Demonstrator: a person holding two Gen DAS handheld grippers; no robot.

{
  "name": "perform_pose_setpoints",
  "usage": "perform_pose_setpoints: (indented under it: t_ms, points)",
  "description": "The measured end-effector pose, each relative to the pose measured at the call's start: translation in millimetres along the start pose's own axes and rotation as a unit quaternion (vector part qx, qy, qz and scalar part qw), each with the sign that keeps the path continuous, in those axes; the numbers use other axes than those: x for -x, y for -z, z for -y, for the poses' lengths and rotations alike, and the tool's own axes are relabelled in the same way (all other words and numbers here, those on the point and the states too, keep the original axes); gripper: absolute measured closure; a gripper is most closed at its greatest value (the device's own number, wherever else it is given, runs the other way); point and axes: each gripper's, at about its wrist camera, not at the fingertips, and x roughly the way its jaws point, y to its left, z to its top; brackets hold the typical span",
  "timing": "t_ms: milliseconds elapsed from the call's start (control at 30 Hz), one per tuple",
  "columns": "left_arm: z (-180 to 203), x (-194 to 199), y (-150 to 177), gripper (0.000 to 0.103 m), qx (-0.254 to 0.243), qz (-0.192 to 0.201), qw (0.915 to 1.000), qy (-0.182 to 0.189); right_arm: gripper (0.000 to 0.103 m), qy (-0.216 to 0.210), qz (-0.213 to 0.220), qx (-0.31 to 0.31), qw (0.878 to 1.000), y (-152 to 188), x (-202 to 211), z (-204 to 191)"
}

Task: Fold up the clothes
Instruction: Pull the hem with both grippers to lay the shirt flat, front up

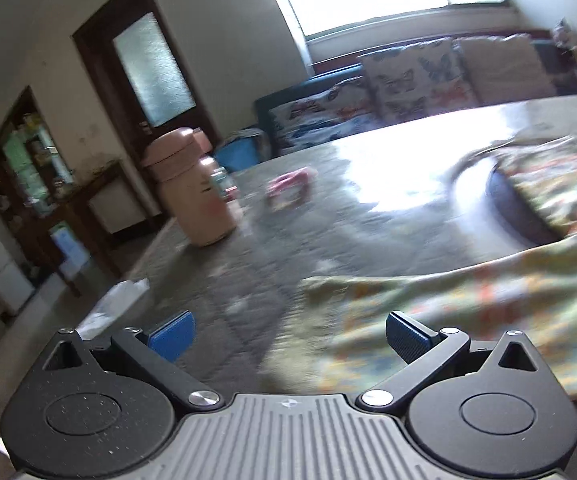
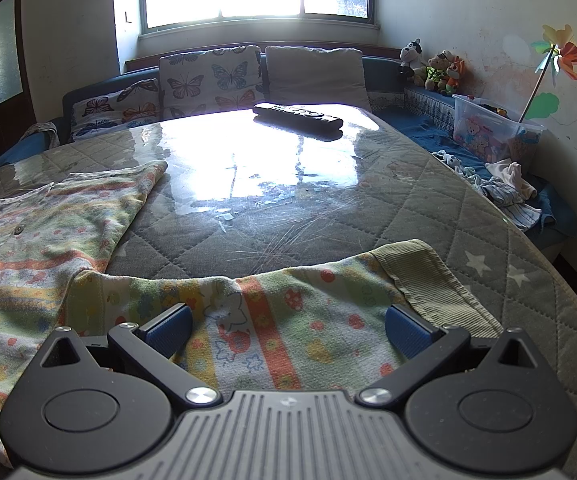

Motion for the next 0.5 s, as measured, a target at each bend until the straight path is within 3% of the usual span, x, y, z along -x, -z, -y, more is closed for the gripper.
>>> perform_pose_setpoints:
  t_ms: [233, 500]
  points:
    - [56, 22, -10, 0.0, -0.037, 0.023, 0.9936, 0.105, 0.0, 0.0, 0.0, 0.0, 1.0, 0, 0, 0]
    - [86, 24, 6, 0.0, -0.09, 0.015, 0.9888, 0.118, 0.0, 0.0, 0.0, 0.0, 1.0, 0, 0, 0]
